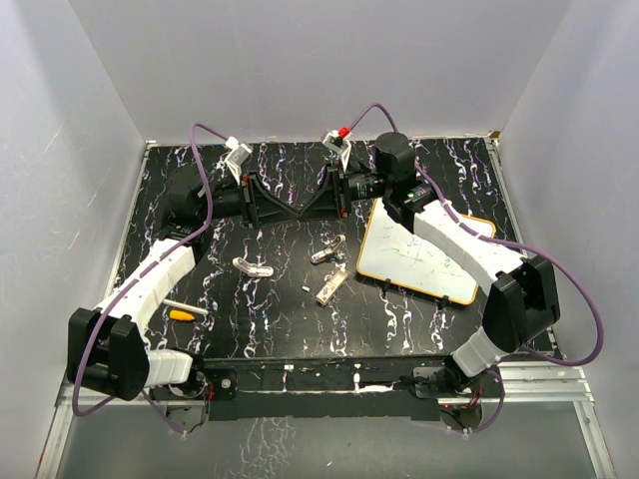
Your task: Load the staples into the stapler
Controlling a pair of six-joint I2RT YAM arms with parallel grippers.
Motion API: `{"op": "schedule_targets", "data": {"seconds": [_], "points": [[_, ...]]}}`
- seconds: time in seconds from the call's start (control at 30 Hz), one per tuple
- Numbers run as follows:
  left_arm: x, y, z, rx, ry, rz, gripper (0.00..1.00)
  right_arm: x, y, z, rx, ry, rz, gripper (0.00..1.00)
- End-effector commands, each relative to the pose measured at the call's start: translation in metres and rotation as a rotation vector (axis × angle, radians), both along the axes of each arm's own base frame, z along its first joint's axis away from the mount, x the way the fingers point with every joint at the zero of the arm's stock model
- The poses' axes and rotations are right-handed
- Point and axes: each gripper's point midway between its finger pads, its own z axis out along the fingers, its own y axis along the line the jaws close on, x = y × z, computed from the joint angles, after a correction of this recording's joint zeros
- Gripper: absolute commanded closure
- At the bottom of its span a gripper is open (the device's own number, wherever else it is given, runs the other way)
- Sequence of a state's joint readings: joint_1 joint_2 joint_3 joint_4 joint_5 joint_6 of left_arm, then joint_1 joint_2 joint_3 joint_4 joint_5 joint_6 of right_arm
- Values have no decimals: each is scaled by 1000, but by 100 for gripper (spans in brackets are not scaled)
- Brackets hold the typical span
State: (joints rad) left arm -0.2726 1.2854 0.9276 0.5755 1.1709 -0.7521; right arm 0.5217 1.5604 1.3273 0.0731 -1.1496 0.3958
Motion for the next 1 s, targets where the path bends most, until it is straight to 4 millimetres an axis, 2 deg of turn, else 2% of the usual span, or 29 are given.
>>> {"op": "schedule_targets", "data": {"seconds": [0.0, 0.73, 0.97], "points": [[-7, 0, 25, -22, -92, -20, 76, 3, 0, 8, 31, -44, 1, 84], [-7, 0, 25, -21, -99, -22, 87, 1, 1, 7, 35, -36, 9, 84], [-7, 0, 25, -18, -105, -20, 92, 2, 1, 7, 35, -36, 8, 76]]}}
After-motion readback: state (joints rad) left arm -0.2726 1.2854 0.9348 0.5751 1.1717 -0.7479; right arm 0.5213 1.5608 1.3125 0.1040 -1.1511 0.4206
